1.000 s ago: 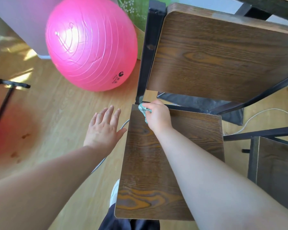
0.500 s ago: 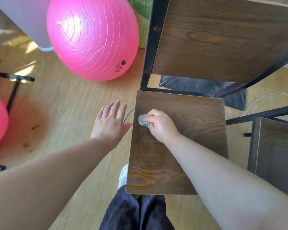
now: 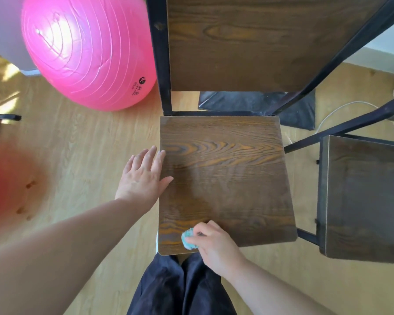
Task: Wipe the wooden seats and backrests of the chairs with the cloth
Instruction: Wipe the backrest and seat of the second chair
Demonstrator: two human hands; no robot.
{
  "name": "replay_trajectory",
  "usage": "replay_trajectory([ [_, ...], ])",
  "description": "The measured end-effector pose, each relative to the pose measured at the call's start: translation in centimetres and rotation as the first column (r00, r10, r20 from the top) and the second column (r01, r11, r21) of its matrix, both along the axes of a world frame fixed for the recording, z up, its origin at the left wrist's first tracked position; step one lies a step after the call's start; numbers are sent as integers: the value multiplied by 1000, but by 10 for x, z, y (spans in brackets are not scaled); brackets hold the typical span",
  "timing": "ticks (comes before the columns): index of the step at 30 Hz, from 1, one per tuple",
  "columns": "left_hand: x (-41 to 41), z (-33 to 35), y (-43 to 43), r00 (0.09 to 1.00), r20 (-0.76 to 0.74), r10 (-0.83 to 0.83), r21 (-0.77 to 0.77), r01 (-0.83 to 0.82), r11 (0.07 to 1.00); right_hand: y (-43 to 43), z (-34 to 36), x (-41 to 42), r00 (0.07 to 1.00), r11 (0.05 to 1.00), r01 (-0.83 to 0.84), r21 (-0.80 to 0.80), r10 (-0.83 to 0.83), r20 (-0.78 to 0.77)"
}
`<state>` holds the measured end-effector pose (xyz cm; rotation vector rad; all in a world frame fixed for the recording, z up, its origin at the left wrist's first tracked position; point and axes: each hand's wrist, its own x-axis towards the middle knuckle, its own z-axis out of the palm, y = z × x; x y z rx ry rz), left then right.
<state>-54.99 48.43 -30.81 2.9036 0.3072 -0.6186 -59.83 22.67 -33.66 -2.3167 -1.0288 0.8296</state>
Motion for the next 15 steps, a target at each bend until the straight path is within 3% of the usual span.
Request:
replay_trajectory([
  [2, 4, -2, -7, 1000, 16, 1, -17, -1, 1000, 4, 3, 7, 996, 996, 90, 12, -90, 17],
  [4, 9, -4, -12, 999, 33, 16, -38, -15, 999, 5, 8, 35, 951, 952, 300, 58, -303, 55],
  [6, 16, -6, -14, 999, 45, 27, -45, -25, 999, 2, 14, 83, 828, 831, 549, 93, -556, 77],
  [8, 22, -8, -14, 999, 44, 29, -44, -27, 999, -6, 20, 138, 651, 650, 755, 87, -759, 25],
  [10, 28, -10, -13, 998, 49, 37, -41, -35, 999, -15, 21, 184, 533, 532, 846, 30, -846, -7],
  [15, 38, -15, -17, 997, 64, 31, -29, -29, 999, -23, 15, 232, 600, 598, 799, -56, -793, 107],
])
